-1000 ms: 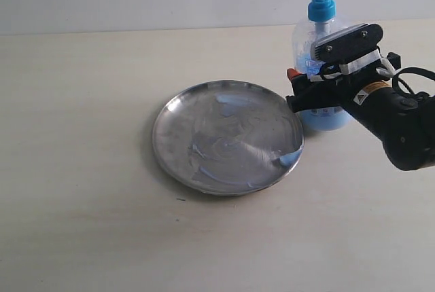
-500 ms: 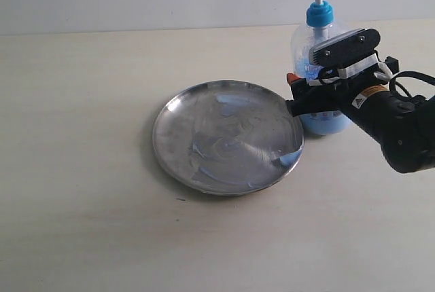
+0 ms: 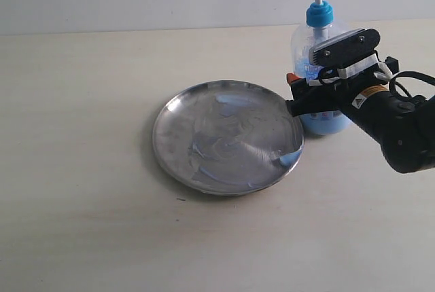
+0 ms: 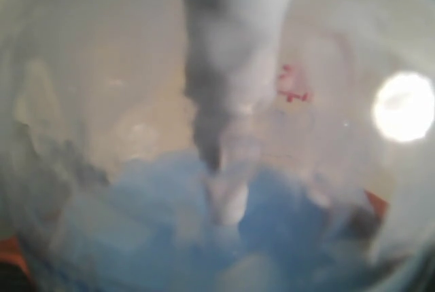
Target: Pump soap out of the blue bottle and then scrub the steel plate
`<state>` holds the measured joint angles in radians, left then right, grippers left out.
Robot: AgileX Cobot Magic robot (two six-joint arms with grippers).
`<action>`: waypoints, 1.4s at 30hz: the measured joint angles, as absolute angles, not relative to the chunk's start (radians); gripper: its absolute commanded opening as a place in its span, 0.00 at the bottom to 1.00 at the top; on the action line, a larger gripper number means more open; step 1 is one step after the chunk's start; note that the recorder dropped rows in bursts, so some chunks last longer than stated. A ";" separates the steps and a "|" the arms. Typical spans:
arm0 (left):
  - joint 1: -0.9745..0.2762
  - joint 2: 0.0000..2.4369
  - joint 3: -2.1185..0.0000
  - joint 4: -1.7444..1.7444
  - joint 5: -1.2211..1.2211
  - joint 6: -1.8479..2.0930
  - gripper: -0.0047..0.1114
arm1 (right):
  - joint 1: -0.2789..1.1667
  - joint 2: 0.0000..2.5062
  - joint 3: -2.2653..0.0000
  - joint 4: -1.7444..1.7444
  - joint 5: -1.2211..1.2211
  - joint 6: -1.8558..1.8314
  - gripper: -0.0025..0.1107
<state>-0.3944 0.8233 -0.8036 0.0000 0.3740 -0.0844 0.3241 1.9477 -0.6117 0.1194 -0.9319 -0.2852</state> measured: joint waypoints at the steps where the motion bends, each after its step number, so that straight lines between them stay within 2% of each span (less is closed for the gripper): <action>1: -0.394 0.823 -0.804 0.000 0.374 -0.084 0.04 | 0.324 1.948 -0.612 0.119 -0.932 -0.285 0.02; 10: -0.394 0.829 -0.804 0.000 0.370 -0.084 0.04 | 0.324 1.948 -0.612 0.119 -0.932 -0.285 0.02; 18: -0.394 0.964 -0.814 -0.082 0.382 -0.066 0.04 | 0.324 1.948 -0.612 0.119 -0.932 -0.285 0.02; 29: -0.394 1.144 -0.999 -0.391 0.614 0.227 0.04 | 0.324 1.948 -0.612 0.119 -0.932 -0.285 0.02; 42: -0.394 1.311 -1.174 -0.518 0.735 0.323 0.04 | 0.324 1.948 -0.612 0.119 -0.932 -0.285 0.02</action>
<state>-0.3944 1.3107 -1.1743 -0.5176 0.7347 0.3231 0.3241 1.9477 -0.6117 0.1194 -0.9319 -0.2852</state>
